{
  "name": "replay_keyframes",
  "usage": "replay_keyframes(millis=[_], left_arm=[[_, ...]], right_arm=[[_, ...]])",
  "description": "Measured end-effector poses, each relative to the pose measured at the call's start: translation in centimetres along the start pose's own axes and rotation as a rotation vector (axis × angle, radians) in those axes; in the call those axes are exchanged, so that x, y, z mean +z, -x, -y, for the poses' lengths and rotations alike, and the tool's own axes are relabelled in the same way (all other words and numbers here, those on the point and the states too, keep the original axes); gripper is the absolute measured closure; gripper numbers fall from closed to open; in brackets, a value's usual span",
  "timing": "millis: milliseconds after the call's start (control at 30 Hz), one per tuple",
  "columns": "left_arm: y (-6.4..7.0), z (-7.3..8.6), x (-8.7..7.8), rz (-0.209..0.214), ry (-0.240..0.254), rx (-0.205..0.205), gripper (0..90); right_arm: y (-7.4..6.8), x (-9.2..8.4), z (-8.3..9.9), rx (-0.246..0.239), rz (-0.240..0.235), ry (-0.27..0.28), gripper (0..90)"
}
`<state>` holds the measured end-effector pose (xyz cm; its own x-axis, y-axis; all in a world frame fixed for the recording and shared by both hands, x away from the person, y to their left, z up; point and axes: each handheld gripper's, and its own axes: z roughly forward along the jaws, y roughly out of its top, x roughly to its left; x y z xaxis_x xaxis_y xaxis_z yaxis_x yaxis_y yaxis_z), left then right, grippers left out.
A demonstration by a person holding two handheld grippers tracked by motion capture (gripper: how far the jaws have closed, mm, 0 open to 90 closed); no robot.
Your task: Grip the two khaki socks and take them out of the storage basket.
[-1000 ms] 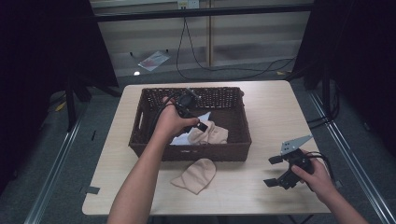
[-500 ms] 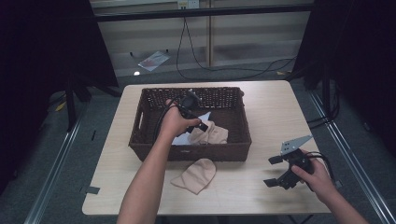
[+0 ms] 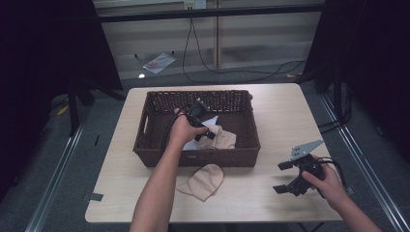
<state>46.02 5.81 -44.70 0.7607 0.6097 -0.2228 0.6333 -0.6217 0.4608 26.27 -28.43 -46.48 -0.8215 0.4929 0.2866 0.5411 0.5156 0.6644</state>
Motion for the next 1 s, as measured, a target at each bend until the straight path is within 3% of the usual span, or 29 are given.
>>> replay_keyframes(millis=[100,167,233,267,300,500,567,733,833,1000], left_arm=[[-0.3,0.2,0.3,0.011,-0.012,0.001,45.0],[-0.2,0.2,0.3,0.019,-0.02,0.001,58.9],[-0.1,0.2,-0.1,0.021,-0.033,-0.011,79.4],[0.0,0.2,-0.4,0.025,-0.045,-0.024,83.9],[0.0,0.2,-0.6,0.037,-0.059,-0.019,84.5],[0.2,0.1,-3.2,0.062,-0.029,-0.043,84.8],[0.2,0.2,-4.0,0.092,-0.03,-0.055,84.7],[0.2,0.5,-5.7,0.093,-0.012,-0.047,84.7],[0.2,0.6,-6.5,0.1,-0.02,-0.072,84.7],[0.3,0.5,-7.9,0.102,-0.031,-0.077,84.7]], right_arm=[[0.0,-0.1,0.0,0.001,0.002,0.002,1.9],[0.0,-0.1,0.0,-0.001,0.001,0.002,1.9],[0.0,-0.1,0.0,-0.001,-0.001,0.006,1.9],[0.0,-0.1,0.0,-0.001,0.0,0.007,1.9],[0.0,-0.1,0.0,0.001,-0.003,0.01,1.9],[0.0,-0.1,0.0,0.002,0.002,0.003,1.9],[0.0,0.0,0.0,0.002,0.002,0.0,1.9],[0.0,0.0,0.0,0.002,0.001,0.001,1.9],[0.0,0.0,0.0,0.002,0.002,0.001,1.9],[-0.1,-0.1,0.0,0.002,0.006,0.006,1.9]])
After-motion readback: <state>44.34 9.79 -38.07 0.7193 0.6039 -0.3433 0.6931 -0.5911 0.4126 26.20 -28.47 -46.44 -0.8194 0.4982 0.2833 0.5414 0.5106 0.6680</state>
